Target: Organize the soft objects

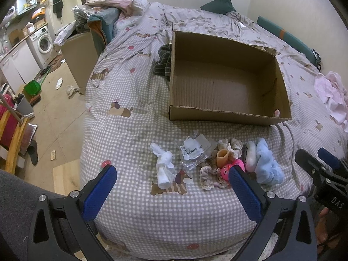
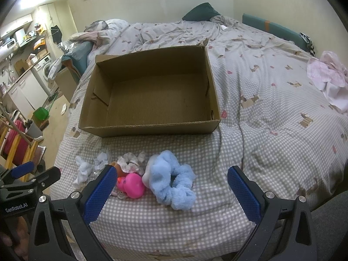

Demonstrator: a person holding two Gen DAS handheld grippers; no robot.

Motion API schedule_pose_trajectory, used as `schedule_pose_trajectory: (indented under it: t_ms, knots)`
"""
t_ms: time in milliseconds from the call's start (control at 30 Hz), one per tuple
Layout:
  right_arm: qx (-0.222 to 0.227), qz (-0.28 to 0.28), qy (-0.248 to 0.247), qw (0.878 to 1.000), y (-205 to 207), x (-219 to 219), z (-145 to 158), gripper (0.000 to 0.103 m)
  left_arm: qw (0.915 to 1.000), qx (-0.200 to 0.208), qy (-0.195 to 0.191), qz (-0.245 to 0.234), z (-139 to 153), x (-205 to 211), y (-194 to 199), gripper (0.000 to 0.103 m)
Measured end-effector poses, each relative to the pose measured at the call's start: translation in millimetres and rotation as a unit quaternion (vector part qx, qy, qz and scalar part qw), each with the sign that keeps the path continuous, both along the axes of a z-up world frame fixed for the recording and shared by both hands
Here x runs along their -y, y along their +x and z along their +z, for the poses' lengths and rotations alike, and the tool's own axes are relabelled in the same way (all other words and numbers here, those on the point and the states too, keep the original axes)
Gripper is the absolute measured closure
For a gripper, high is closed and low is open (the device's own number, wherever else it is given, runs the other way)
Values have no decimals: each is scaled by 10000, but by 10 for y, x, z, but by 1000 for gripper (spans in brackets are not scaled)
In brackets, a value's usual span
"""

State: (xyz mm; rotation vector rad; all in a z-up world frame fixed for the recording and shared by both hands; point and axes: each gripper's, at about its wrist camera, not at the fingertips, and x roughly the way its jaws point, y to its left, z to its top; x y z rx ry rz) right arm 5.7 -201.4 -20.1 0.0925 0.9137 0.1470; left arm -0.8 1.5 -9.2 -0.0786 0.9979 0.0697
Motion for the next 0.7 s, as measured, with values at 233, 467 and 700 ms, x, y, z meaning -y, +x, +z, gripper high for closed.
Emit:
schedule_pose_trajectory:
  t_ms: [233, 467, 700]
  knots:
    - [10, -10, 19, 10000, 12, 12, 5, 0, 10000, -16, 75, -19, 27, 18, 3, 0]
    - [26, -30, 26, 10000, 10, 13, 32, 0, 9998, 85, 187, -10, 65, 30, -5, 0]
    - [24, -37, 28, 10000, 12, 13, 29, 0, 9998, 56, 191, -39, 46, 57, 7, 0]
